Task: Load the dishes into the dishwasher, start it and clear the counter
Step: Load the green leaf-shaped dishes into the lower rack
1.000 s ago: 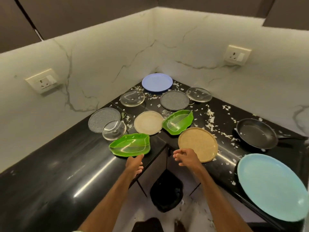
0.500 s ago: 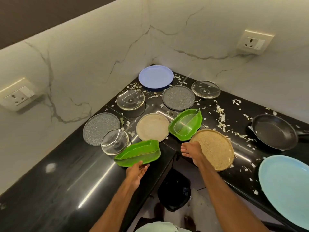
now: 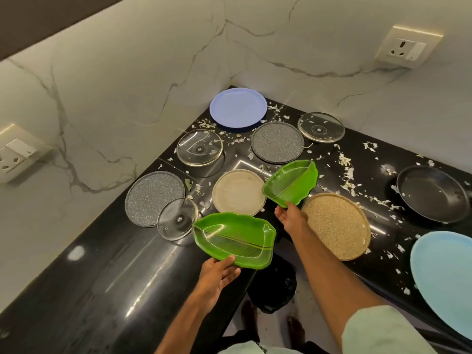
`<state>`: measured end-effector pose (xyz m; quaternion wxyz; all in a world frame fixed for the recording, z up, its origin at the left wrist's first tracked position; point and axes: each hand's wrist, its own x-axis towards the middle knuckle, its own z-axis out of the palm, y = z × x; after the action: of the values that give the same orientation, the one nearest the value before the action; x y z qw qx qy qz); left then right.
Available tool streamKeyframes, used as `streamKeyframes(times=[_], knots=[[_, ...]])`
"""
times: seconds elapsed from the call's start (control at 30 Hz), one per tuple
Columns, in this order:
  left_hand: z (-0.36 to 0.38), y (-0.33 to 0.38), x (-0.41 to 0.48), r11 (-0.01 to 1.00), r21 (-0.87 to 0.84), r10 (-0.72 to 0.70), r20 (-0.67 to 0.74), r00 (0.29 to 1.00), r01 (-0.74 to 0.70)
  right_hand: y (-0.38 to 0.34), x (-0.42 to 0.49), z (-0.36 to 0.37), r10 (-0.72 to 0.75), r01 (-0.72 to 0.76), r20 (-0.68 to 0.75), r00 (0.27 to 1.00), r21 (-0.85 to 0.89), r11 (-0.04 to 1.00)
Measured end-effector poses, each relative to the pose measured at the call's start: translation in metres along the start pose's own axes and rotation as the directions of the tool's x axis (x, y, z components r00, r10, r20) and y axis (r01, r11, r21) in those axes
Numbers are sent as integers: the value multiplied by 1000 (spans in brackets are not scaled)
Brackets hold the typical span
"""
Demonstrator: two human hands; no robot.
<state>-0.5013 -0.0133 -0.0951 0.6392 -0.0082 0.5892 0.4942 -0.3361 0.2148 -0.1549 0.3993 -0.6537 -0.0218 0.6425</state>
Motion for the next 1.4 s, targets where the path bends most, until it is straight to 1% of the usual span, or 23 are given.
streamKeyframes(times=[0.1, 0.2, 0.3, 0.43, 0.53, 0.6, 0.7, 0.77, 0.87, 1.0, 1.1, 1.17, 1.27, 1.4], knots=[[0, 1, 2, 999, 41, -10, 20, 1000, 9, -11, -17, -3, -87, 87, 6, 996, 41, 995], [1, 4, 3, 996, 88, 13, 74, 997, -19, -22, -33, -14, -181, 180, 37, 983, 25, 983], [7, 13, 6, 971, 219, 69, 133, 989, -97, -29, -50, -37, -242, 238, 70, 968, 57, 970], [26, 26, 11, 914, 344, 159, 183, 970, -215, -36, -78, -88, -334, 331, 44, 942, 61, 942], [51, 29, 16, 851, 430, 212, 246, 946, -302, -38, -88, -140, -422, 422, 18, 906, -37, 906], [70, 26, 17, 803, 491, 203, 309, 929, -339, -38, -96, -177, -452, 451, 5, 892, -76, 889], [101, 13, 12, 734, 555, 139, 442, 886, -392, -39, -115, -233, -470, 465, -33, 882, -106, 879], [123, -2, 6, 721, 574, 84, 482, 872, -387, -37, -130, -270, -496, 486, -98, 863, -109, 867], [161, -32, -11, 679, 611, 36, 526, 850, -407, -28, -146, -331, -515, 500, -218, 829, -125, 857], [208, -89, -33, 630, 656, -58, 573, 818, -415, -12, -170, -416, -444, 452, -295, 846, -44, 891], [250, -144, -54, 586, 681, -160, 629, 761, -439, -4, -189, -483, -430, 450, -357, 829, -29, 893], [279, -188, -74, 557, 702, -177, 623, 762, -444, 2, -199, -528, -422, 448, -400, 814, -32, 893], [321, -255, -104, 517, 718, -199, 630, 751, -466, 10, -209, -591, -351, 413, -469, 810, 31, 910], [360, -334, -138, 428, 734, -274, 661, 698, -528, 21, -221, -662, -285, 404, -542, 790, 110, 908]])
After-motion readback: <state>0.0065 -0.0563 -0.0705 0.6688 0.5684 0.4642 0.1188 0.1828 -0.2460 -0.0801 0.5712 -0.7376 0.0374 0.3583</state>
